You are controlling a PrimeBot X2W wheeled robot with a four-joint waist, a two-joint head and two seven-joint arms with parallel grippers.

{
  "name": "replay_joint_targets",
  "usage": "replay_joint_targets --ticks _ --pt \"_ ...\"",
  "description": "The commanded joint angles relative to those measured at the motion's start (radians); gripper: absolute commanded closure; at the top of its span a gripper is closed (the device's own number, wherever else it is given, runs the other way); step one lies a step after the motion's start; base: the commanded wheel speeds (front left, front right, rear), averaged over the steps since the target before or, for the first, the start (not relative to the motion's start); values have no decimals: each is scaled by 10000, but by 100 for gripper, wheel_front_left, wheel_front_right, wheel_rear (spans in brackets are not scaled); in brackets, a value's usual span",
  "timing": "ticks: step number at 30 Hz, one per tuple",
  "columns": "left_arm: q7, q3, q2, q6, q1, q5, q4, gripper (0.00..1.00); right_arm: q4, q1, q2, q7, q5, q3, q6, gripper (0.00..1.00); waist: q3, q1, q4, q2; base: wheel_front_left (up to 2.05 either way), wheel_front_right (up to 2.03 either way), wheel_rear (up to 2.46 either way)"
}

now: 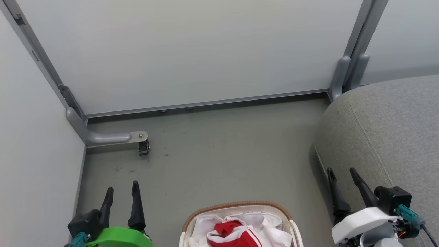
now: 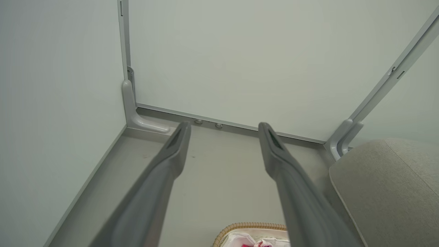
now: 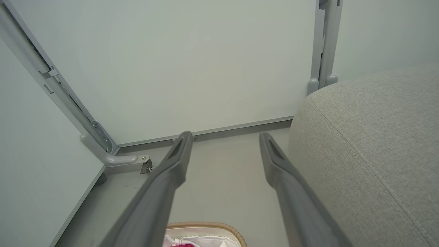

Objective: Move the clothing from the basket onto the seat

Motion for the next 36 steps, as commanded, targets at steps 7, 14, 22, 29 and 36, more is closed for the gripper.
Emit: replay_joint_targets --ticks 7,14,22,29,36 --pt "-199 -67 71 94 103 561 128 0 64 -9 -68 -223 -670 53 4 0 8 -1 38 0 0 0 0" --pt "-340 -127 76 129 124 898 252 0 89 9 -74 -348 -1107 91 4 0 14 -1 70 0 0 0 0" --pt "-431 -201 79 157 151 1195 364 0 111 33 -79 -444 -1445 122 2 0 13 -1 91 0 0 0 0" --pt "-429 -196 79 192 166 1093 410 0 121 48 -77 -444 -1418 144 2 0 10 -1 77 0 0 0 0" --pt "-429 -227 78 197 156 1068 439 0 130 43 -77 -444 -1387 141 1 0 25 -1 71 0 0 0 0"
